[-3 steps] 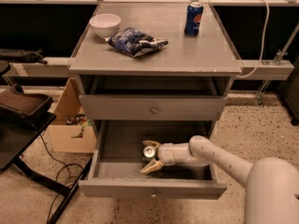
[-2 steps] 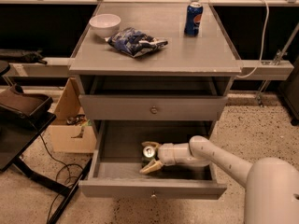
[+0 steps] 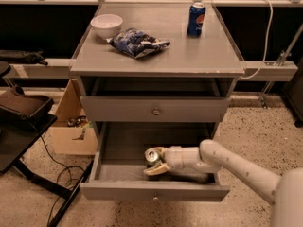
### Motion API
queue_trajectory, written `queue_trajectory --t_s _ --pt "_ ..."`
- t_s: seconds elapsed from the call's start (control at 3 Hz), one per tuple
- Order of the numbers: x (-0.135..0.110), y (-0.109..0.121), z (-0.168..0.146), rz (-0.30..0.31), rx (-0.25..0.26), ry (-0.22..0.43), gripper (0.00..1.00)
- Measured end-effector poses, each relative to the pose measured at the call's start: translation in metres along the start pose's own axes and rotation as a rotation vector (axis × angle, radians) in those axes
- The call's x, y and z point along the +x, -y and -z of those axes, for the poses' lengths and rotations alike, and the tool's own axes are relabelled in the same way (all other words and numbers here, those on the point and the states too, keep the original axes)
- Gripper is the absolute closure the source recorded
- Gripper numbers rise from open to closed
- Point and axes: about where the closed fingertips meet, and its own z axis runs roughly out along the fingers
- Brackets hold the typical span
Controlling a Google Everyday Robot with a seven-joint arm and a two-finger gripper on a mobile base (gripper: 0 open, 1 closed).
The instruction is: Pick green can from middle drawer and place on counter
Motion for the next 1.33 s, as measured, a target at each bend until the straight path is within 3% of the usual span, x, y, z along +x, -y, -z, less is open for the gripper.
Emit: queue_trajectory --t_s 0.33,0.67,1.0,1.33 --pt "-0.052 -0.031 0.047 -0.045 0.025 0.031 1.00" --pt "-0.112 -0.046 0.093 -0.071 0.043 0.039 1.00" --pt "-0.196 -0.037 0.133 -0.046 0.064 0.026 1.00" --pt "-0.283 -0.011 0.161 -0.011 0.088 0.017 1.00"
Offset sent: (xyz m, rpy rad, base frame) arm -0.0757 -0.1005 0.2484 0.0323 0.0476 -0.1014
